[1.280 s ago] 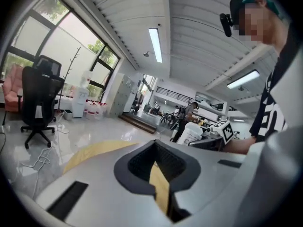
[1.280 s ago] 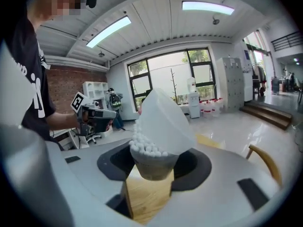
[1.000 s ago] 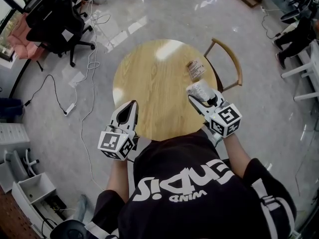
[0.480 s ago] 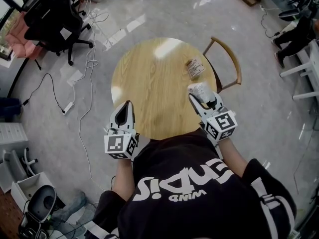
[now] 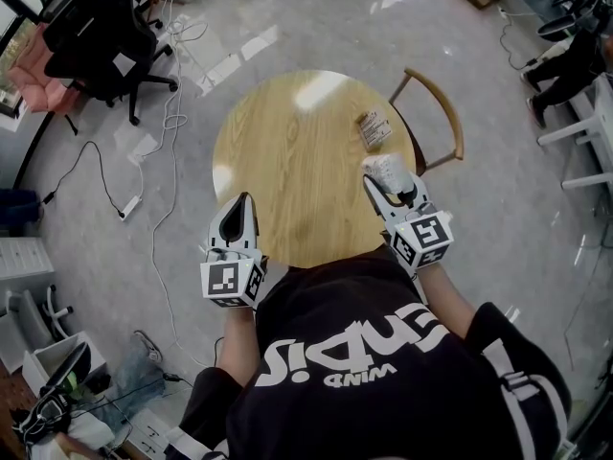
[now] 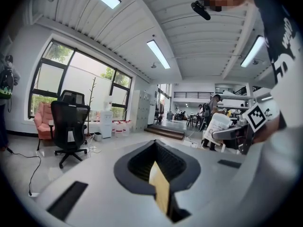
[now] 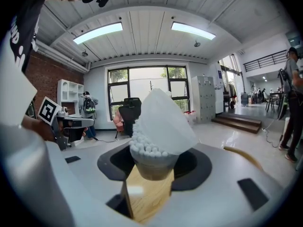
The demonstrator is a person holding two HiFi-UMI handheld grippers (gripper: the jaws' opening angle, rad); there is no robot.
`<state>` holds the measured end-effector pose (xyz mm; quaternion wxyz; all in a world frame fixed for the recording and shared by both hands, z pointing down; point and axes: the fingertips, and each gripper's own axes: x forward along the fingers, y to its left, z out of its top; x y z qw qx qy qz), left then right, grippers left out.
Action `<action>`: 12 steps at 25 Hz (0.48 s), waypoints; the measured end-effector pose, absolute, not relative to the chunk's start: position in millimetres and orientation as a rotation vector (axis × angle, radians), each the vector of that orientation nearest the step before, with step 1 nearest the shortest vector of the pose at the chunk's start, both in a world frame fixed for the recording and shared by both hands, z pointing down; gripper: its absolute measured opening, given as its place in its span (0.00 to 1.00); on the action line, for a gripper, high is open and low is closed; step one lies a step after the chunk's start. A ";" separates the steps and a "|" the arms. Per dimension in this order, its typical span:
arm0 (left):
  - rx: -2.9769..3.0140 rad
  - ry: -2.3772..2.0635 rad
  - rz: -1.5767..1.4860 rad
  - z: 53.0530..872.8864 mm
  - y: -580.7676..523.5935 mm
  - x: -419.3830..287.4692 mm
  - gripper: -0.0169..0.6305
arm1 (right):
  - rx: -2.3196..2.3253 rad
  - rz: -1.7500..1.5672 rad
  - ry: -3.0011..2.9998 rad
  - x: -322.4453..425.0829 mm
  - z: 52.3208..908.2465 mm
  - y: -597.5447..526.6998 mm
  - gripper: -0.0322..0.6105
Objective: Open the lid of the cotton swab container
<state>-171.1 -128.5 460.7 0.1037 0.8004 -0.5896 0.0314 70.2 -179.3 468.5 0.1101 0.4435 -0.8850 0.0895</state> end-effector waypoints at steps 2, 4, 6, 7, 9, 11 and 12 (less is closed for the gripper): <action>2.362 -1.736 0.094 460.5 -129.5 -170.0 0.04 | 1.303 0.266 -2.600 70.6 468.5 -180.7 0.36; 2.360 -1.734 0.099 461.2 -130.3 -169.7 0.04 | 1.301 0.269 -2.598 70.3 468.5 -181.4 0.36; 2.356 -1.733 0.105 462.4 -131.4 -170.7 0.04 | 1.300 0.271 -2.597 69.4 468.5 -182.2 0.36; 2.353 -1.733 0.106 463.0 -132.3 -171.8 0.04 | 1.300 0.272 -2.597 68.5 468.4 -183.1 0.36; 2.344 -1.731 0.109 465.0 -134.1 -174.8 0.04 | 1.299 0.269 -2.595 65.8 468.5 -184.9 0.36; 2.340 -1.728 0.112 467.4 -134.6 -176.7 0.04 | 1.295 0.263 -2.593 63.9 469.4 -185.0 0.36; 2.341 -1.726 0.113 468.1 -133.9 -176.0 0.04 | 1.294 0.261 -2.592 64.2 469.5 -184.2 0.36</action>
